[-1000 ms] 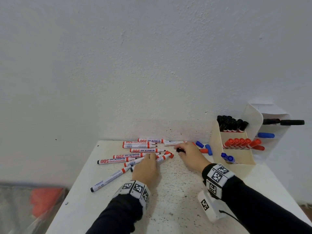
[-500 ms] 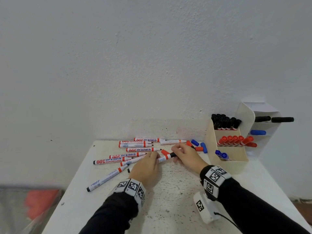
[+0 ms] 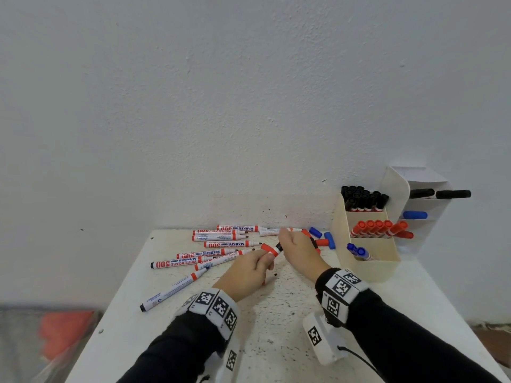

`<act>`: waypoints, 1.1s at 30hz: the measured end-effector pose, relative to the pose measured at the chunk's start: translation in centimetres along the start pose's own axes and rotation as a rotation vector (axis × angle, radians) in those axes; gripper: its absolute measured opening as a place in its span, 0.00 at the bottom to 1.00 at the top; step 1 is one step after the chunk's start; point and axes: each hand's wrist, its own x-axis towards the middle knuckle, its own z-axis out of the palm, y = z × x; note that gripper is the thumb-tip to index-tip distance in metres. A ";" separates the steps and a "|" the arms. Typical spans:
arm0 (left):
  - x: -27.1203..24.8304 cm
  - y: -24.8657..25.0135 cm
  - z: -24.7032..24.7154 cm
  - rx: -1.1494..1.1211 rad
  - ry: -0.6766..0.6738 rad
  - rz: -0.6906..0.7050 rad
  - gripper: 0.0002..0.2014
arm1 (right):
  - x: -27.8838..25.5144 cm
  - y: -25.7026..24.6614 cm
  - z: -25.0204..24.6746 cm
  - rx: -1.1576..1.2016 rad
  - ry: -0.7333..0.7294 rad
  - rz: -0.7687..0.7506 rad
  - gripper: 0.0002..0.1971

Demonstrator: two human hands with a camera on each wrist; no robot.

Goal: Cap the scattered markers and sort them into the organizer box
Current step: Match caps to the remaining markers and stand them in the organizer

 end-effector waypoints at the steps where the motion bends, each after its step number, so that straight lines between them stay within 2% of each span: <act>1: -0.1 0.1 0.1 -0.046 0.017 0.000 0.16 | 0.0 -0.4 -0.2 -0.024 -0.011 -0.036 0.23; 4: -0.6 0.3 0.3 -0.114 0.061 -0.039 0.08 | 0.2 -1.3 -1.0 -0.125 0.006 -0.151 0.22; 5: -0.8 0.4 0.5 -0.035 0.025 -0.097 0.19 | 0.3 -1.5 -1.3 -0.170 0.054 -0.177 0.22; 7: -1.5 0.3 1.4 0.240 -0.127 -0.311 0.54 | 0.4 -1.7 -2.1 -0.214 0.193 -0.194 0.20; 8: -2.0 0.5 1.8 0.392 -0.180 -0.371 0.61 | 0.5 -1.6 -2.5 -0.204 0.257 -0.193 0.19; 9: -2.4 0.6 2.2 0.505 -0.201 -0.381 0.61 | 0.4 -1.6 -2.8 -0.186 0.303 -0.190 0.19; 11: -2.5 0.2 2.7 0.599 -0.221 -0.354 0.47 | 0.4 -1.4 -3.0 -0.186 0.365 -0.188 0.19; 13: -2.3 -0.1 2.5 0.570 -0.258 -0.349 0.31 | 0.4 -0.9 -3.1 -0.199 0.416 -0.199 0.18; 15: -2.1 -0.1 2.3 0.546 -0.272 -0.348 0.22 | 0.4 -0.4 -3.2 -0.180 0.450 -0.197 0.16; 17: -2.0 0.2 2.2 0.555 -0.239 -0.342 0.17 | 0.4 0.2 -3.3 -0.155 0.469 -0.193 0.14; 23: -0.9 -0.3 1.8 0.582 -0.125 -0.303 0.13 | -0.2 0.5 -3.6 -0.144 0.518 -0.245 0.09; 26: -0.8 -0.5 1.8 0.562 -0.009 -0.260 0.14 | -0.6 -0.7 -4.7 -0.121 0.570 -0.303 0.11; 30: -0.3 -1.1 1.5 0.482 0.034 -0.212 0.16 | -0.9 -3.4 -8.1 -0.173 0.713 -0.404 0.12; 33: 0.0 -1.0 1.5 0.480 0.080 -0.189 0.17 | -0.9 -4.7 -11.8 -0.195 0.840 -0.409 0.12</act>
